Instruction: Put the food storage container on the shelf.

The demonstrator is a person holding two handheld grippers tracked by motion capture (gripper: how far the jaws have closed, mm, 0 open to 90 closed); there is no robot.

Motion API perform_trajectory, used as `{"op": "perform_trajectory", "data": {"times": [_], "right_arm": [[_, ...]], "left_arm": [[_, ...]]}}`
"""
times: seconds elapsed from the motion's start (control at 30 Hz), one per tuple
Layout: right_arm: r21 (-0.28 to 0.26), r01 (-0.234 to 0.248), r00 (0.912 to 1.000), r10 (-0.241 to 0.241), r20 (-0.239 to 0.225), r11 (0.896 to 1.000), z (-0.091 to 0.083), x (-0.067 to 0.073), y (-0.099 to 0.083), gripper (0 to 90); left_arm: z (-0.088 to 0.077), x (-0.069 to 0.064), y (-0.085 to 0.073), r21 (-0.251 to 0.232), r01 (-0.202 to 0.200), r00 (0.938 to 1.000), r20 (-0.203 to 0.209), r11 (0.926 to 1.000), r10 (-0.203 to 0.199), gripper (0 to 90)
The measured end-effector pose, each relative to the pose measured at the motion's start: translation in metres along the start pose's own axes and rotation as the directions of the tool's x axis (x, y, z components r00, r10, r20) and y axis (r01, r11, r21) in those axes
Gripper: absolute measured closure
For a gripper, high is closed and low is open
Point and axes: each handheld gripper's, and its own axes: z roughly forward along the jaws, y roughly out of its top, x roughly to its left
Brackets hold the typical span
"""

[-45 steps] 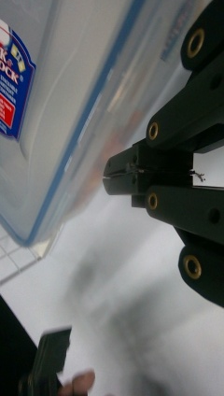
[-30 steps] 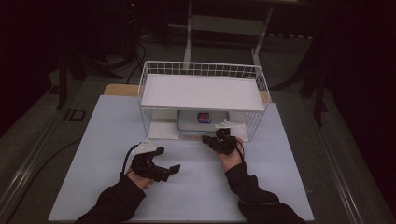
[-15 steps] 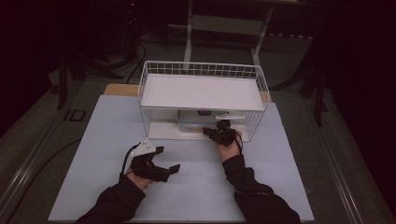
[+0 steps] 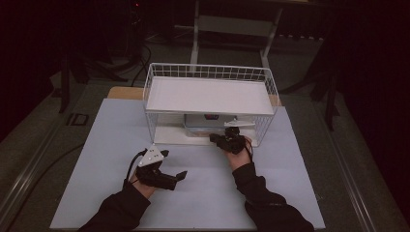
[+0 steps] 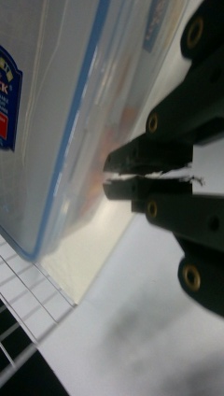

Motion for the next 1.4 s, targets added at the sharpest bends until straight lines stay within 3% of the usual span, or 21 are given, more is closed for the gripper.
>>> {"op": "perform_trajectory", "data": {"times": [0.03, 0.07, 0.1, 0.13, 0.17, 0.2, 0.33, 0.4, 0.5, 0.8, 0.87, 0.97, 1.4], "right_arm": [[-0.003, 0.018, 0.9998, -0.018, 0.0, 1.0, -0.005, 0.003, -0.003, 73.0], [-0.003, 0.018, 0.9998, -0.018, 0.0, 1.0, -0.005, 0.003, -0.003, 73.0], [-0.004, 0.023, 0.9996, -0.023, -0.014, 1.0, -0.01, 0.005, -0.006, 58.2], [-0.004, 0.023, 0.9996, -0.023, -0.014, 1.0, -0.01, 0.005, -0.006, 58.2], [-0.012, 0.021, 0.9989, -0.022, -0.043, 1.0, -0.015, 0.007, -0.009, 43.7], [-0.012, 0.021, 0.9989, -0.022, -0.043, 1.0, -0.015, 0.007, -0.009, 43.7], [-0.035, 0.027, 0.9931, -0.031, -0.113, 0.999, -0.024, 0.011, -0.012, 20.2], [-0.039, 0.02, 0.9906, -0.025, -0.134, 0.999, -0.027, 0.013, -0.014, 18.7], [-0.044, 0.055, 0.9911, -0.06, -0.119, 0.998, -0.032, 0.016, -0.018, 16.5], [-0.069, 0.063, 0.9906, -0.071, -0.117, 0.996, -0.051, 0.023, -0.028, 16.7], [-0.101, 0.09, 0.9894, -0.101, -0.104, 0.991, -0.069, 0.025, -0.036, 16.8], [-0.101, 0.104, 0.9879, -0.114, -0.105, 0.989, -0.079, 0.025, -0.042, 16.8], [-0.141, 0.093, 0.9924, -0.103, -0.066, 0.986, -0.127, 0.009, -0.068, 17.1]], "left_arm": [[-0.001, -0.002, 0.002, -0.002, -0.004, 0.9999, 0.01, 1.0, 0.004, 0.0], [-0.001, -0.002, 0.002, -0.002, -0.004, 0.9999, 0.01, 1.0, 0.004, 0.0], [-0.001, -0.003, 0.003, -0.002, 0.001, 0.9997, 0.024, 1.0, -0.001, 0.0], [0.0, -0.003, 0.003, 0.004, 0.007, 0.9993, 0.037, 1.0, -0.007, 0.0], [0.0, -0.003, 0.003, 0.007, 0.017, 0.9989, 0.045, 0.9998, -0.017, 0.0], [0.001, -0.002, 0.002, 0.01, 0.026, 0.9983, 0.053, 0.9996, -0.026, 0.0], [0.002, -0.001, 0.001, 0.028, 0.034, 0.9975, 0.06, 0.999, -0.036, 0.0], [0.002, -0.001, 0.002, 0.026, 0.038, 0.9973, 0.062, 0.9989, -0.039, 0.0], [0.001, -0.001, 0.004, 0.022, 0.051, 0.9955, 0.08, 0.9985, -0.052, 0.0], [-0.01, -0.007, 0.008, 0.03, 0.047, 0.9918, 0.118, 0.9985, -0.05, 0.0], [-0.015, -0.009, 0.008, 0.025, 0.036, 0.9917, 0.122, 0.999, -0.039, 0.0], [-0.018, -0.009, 0.007, 0.026, 0.036, 0.9913, 0.126, 0.999, -0.039, 0.0], [-0.035, -0.012, 0.002, 0.03, 0.026, 0.9914, 0.128, 0.9992, -0.03, 0.0]]}}
